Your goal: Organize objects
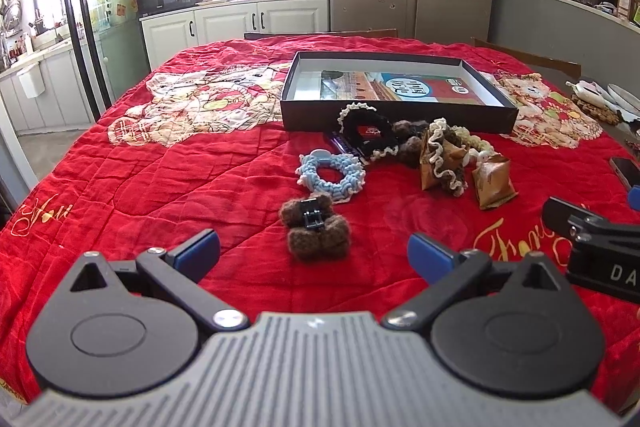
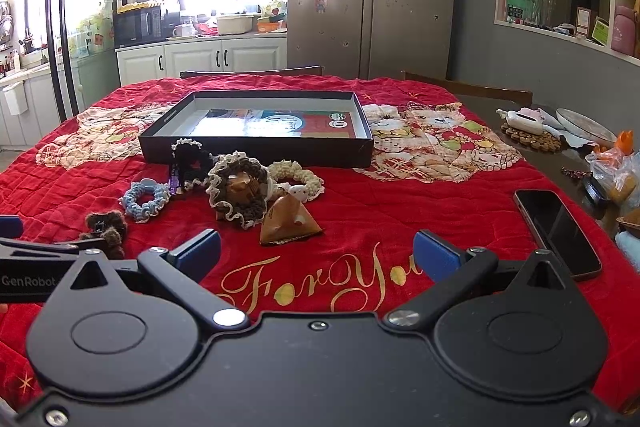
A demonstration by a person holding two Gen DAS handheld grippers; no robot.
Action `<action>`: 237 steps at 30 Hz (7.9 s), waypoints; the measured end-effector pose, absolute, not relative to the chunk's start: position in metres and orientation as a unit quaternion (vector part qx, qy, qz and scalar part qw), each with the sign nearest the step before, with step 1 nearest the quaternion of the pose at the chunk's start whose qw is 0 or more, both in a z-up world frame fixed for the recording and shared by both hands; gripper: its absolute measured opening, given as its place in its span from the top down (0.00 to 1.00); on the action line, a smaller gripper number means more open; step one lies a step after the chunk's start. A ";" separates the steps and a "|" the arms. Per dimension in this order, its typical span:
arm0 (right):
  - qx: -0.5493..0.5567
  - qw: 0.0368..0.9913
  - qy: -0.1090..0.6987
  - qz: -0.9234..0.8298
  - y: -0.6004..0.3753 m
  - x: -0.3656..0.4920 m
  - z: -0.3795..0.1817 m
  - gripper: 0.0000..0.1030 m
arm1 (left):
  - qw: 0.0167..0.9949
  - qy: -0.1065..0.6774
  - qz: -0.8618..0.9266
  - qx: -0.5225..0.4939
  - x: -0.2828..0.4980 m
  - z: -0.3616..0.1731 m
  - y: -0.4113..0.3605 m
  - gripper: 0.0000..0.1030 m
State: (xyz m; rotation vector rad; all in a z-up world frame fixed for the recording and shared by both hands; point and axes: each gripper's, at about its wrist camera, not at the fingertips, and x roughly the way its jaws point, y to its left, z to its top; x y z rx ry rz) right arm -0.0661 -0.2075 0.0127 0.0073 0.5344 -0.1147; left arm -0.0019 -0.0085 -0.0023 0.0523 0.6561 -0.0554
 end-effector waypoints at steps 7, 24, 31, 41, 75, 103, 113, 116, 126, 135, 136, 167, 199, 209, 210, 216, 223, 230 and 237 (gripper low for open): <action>0.003 0.963 0.263 -0.056 -0.207 -0.067 0.013 0.00 | 0.946 0.322 -0.028 0.026 -0.002 -0.003 -0.008 0.00; 0.004 0.963 0.266 -0.052 -0.206 -0.066 0.012 0.00 | 0.946 0.323 -0.027 0.025 0.000 -0.003 -0.006 0.00; 0.003 0.962 0.268 -0.049 -0.206 -0.066 0.011 0.00 | 0.946 0.323 -0.025 0.024 0.001 -0.004 -0.004 0.00; 0.003 0.961 0.272 -0.046 -0.207 -0.061 0.007 0.00 | 0.944 0.329 -0.033 0.012 0.011 -0.007 0.002 0.00; 0.010 0.935 0.350 0.051 -0.231 0.064 -0.044 0.59 | 0.926 0.358 -0.119 0.005 0.080 -0.035 0.017 0.60; 0.006 0.942 0.333 0.038 -0.250 0.263 0.007 0.60 | 0.928 0.355 -0.113 0.020 0.330 -0.015 -0.047 0.59; -0.007 0.934 0.358 0.025 -0.247 0.308 -0.015 0.60 | 0.919 0.379 -0.105 0.031 0.360 -0.032 -0.055 0.58; -0.016 0.931 0.363 0.028 -0.244 0.313 -0.021 0.60 | 0.918 0.381 -0.099 0.037 0.362 -0.036 -0.055 0.57; -0.017 0.925 0.380 0.023 -0.243 0.320 -0.031 0.55 | 0.921 0.375 -0.098 0.042 0.360 -0.037 -0.057 0.35; -0.018 0.930 0.365 0.027 -0.242 0.310 -0.023 0.33 | 0.935 0.341 -0.090 0.042 0.345 -0.017 -0.056 0.15; -0.017 0.931 0.363 0.027 -0.243 0.307 -0.020 0.33 | 0.937 0.336 -0.088 0.041 0.343 -0.014 -0.056 0.15; -0.012 0.939 0.323 0.113 -0.224 0.116 0.019 0.44 | 0.939 0.329 -0.097 0.038 0.182 0.000 0.015 0.07; -0.046 0.947 0.300 0.102 -0.190 0.062 0.003 0.91 | 0.913 0.376 -0.154 0.019 0.148 -0.045 0.019 0.86; -0.033 0.962 0.256 0.087 -0.213 0.048 0.036 0.91 | 0.931 0.322 -0.172 0.016 0.142 0.001 0.019 0.87; -0.031 0.964 0.252 0.086 -0.215 0.049 0.040 0.91 | 0.932 0.317 -0.173 0.016 0.144 0.005 0.017 0.87; -0.037 0.970 0.231 0.065 -0.229 0.069 0.057 0.91 | 0.941 0.287 -0.176 0.033 0.173 0.030 -0.001 0.87; -0.042 0.970 0.233 0.046 -0.247 0.120 0.064 0.91 | 0.940 0.289 -0.177 0.034 0.221 0.034 -0.027 0.86; -0.053 0.967 0.249 0.028 -0.258 0.181 0.050 0.91 | 0.937 0.304 -0.167 0.038 0.267 0.018 -0.052 0.85; -0.052 0.964 0.259 0.020 -0.267 0.227 0.031 0.91 | 0.934 0.324 -0.149 0.041 0.307 0.001 -0.073 0.85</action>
